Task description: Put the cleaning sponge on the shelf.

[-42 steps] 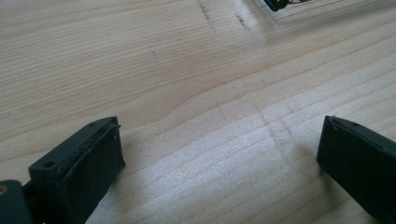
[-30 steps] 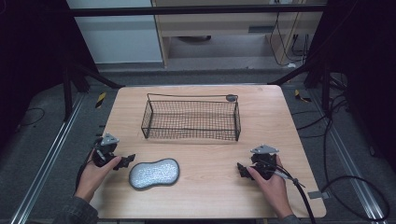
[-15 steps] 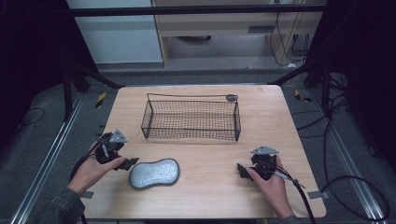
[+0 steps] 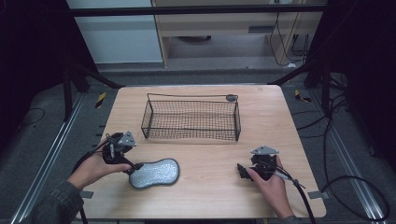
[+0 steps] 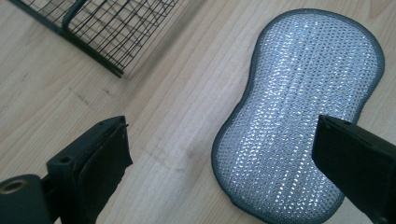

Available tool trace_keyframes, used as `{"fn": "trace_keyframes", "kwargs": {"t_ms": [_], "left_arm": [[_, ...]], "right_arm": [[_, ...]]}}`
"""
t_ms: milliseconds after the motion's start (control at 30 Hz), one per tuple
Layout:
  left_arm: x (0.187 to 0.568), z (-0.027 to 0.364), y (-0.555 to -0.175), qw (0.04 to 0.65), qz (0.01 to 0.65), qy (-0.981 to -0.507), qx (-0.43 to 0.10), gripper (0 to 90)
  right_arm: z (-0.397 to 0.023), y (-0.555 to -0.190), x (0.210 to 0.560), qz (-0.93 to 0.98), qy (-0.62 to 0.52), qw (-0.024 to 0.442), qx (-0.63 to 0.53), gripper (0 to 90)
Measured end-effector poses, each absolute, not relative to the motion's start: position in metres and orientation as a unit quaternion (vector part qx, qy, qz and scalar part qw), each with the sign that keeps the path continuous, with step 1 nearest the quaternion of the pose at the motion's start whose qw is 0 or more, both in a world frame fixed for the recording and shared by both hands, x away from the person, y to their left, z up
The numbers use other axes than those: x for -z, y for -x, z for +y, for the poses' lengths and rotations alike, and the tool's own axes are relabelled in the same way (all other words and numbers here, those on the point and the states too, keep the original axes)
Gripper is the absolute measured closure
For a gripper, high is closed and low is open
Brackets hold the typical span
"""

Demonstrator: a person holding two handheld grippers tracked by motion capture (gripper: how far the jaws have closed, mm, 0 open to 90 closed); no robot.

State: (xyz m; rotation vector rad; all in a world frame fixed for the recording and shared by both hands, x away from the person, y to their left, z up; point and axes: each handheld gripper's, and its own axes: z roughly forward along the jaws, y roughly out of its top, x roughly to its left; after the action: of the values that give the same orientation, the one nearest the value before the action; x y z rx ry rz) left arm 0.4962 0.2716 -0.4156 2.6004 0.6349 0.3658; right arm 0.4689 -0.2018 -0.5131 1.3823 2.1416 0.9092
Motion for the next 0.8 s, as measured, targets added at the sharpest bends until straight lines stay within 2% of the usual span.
{"fn": "trace_keyframes", "kwargs": {"t_ms": [300,800], "left_arm": [[0.423,0.246,-0.498,0.194,0.176,-0.959,-0.107,4.0],[0.441,0.22,-0.496,0.152,0.125,-0.977,-0.083,4.0]], "right_arm": [[-0.202,-0.469,0.513,0.773,-0.499,0.215,-0.328,0.4],[-0.202,-0.468,0.513,0.775,-0.496,0.213,-0.329,0.4]]}}
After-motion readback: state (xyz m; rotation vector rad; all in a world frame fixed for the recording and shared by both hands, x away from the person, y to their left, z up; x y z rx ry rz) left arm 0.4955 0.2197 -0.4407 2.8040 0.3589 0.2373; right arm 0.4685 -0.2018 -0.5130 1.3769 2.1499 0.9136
